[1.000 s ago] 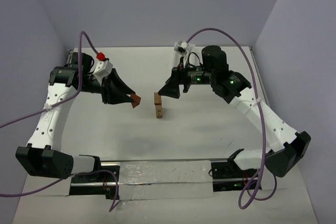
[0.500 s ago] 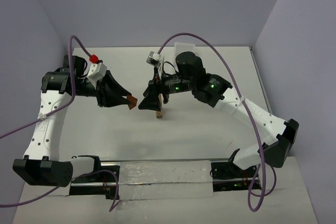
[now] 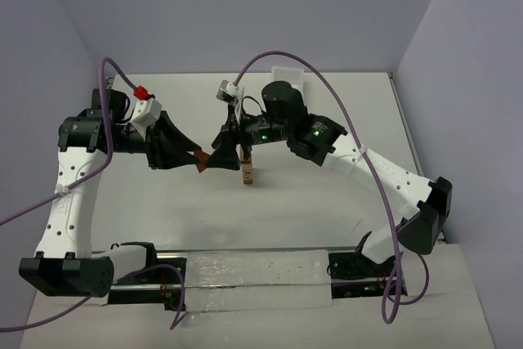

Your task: Build the wood block tower

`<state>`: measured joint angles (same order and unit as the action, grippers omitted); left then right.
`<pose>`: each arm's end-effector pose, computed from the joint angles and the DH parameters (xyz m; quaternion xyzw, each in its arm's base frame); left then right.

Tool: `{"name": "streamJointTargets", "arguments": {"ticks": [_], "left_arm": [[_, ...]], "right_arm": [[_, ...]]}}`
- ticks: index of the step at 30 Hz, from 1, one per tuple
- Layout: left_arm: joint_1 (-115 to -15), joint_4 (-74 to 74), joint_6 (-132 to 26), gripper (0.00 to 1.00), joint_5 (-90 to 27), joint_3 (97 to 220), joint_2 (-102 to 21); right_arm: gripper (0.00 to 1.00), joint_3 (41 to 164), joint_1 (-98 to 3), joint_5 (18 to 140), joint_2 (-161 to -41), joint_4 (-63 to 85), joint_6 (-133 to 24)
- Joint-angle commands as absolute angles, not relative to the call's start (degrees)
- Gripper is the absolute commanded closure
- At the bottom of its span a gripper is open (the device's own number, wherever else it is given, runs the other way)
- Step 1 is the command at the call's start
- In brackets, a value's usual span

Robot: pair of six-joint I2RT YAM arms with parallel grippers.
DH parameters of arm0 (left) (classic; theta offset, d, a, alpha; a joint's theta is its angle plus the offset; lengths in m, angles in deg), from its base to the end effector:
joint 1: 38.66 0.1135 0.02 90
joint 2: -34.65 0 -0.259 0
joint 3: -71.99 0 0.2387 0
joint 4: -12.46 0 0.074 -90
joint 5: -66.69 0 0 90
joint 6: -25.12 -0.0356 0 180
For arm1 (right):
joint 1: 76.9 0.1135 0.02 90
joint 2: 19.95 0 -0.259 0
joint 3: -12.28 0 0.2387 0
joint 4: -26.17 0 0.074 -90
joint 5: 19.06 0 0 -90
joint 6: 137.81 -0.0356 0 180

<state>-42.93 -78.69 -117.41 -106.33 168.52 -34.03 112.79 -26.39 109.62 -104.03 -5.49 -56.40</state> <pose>0.1690 -0.0481 0.3963 0.4812 0.5681 -0.5178 0.4214 0.1866 0.2615 0.4119 -0.4560 0.6282 0.5115 0.3686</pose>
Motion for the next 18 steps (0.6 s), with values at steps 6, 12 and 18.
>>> {"name": "streamJointTargets", "arguments": {"ticks": [6,12,18], "left_arm": [[-42.3,-80.1,-116.7,1.0,-120.5,168.2,-32.8],[-42.3,-80.1,-116.8,1.0,-120.5,167.7,-32.8],[-42.2,-80.1,-116.8,1.0,-120.5,167.7,-32.8]], "right_arm": [[0.35,116.2,-24.0,111.5,-105.0,-2.4,-53.1],[0.44,116.8,-22.8,111.1,-105.3,-3.5,-51.3],[0.56,117.7,-22.8,111.1,-105.6,-4.0,-50.4]]}}
